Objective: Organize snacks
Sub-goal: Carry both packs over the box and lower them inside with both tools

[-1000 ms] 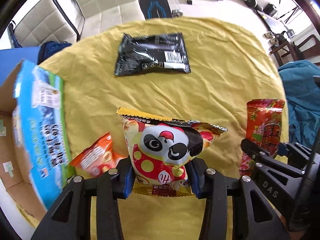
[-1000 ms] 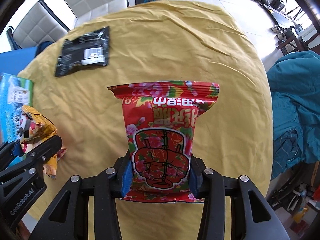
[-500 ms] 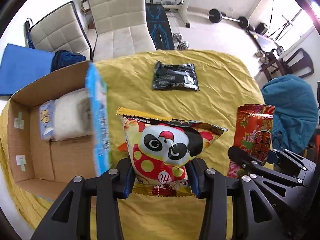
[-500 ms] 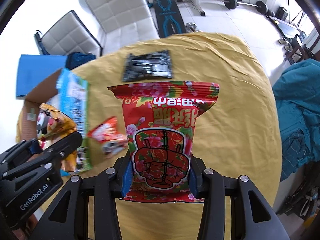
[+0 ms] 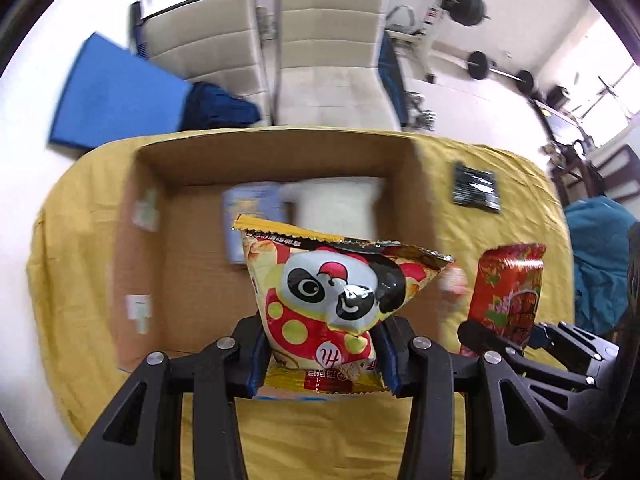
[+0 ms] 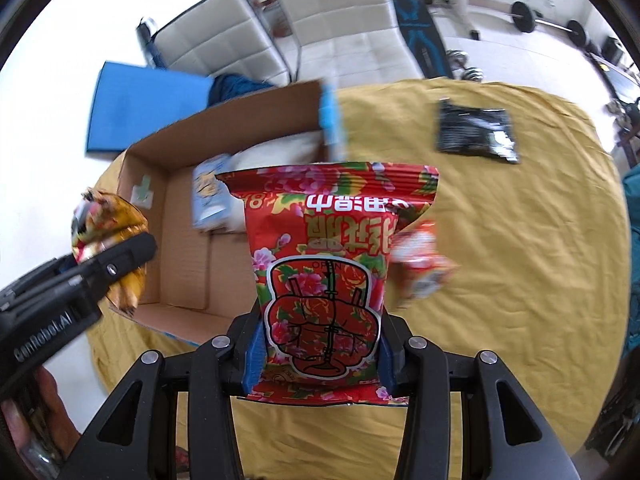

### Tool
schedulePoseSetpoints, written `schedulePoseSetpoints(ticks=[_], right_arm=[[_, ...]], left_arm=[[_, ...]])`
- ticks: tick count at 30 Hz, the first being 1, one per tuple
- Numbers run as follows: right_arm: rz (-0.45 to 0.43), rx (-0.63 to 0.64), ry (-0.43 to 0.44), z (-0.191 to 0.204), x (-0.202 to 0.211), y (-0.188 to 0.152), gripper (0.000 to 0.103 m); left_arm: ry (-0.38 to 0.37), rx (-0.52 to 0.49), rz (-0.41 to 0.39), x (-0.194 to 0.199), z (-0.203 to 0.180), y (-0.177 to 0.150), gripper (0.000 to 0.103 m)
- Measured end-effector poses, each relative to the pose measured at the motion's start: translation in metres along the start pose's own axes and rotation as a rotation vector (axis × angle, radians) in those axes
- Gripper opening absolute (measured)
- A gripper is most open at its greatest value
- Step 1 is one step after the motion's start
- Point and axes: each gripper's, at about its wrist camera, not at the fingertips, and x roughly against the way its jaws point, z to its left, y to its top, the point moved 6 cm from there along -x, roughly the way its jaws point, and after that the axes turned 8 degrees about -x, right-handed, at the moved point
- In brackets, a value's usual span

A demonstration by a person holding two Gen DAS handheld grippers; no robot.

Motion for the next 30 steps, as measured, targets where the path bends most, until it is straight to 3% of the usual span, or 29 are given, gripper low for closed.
schedulePoseSetpoints(ticks=[6, 12, 20, 30], right_arm=[[0.098, 0.005, -0.039, 0.043, -0.066, 0.0, 0.047], [0.206, 0.023, -0.11, 0.049, -0.127, -0.005, 0.047], [0.29, 0.025, -0.183, 0.043, -0.167, -0.012, 0.047], [0.303, -0.017, -0.242, 0.038, -0.187, 0.0, 0.048]], left_arm=[[0.072, 0.063, 0.045, -0.027, 0.082, -0.005, 0.041], [0.091, 0.124, 0.149, -0.085, 0.135, -0.011, 0.041], [0.11, 0.116, 0.245, -0.141, 0.169, -0.006, 0.041], [0.095, 0.078, 0.301, -0.184, 0.174, 0.013, 0.043]])
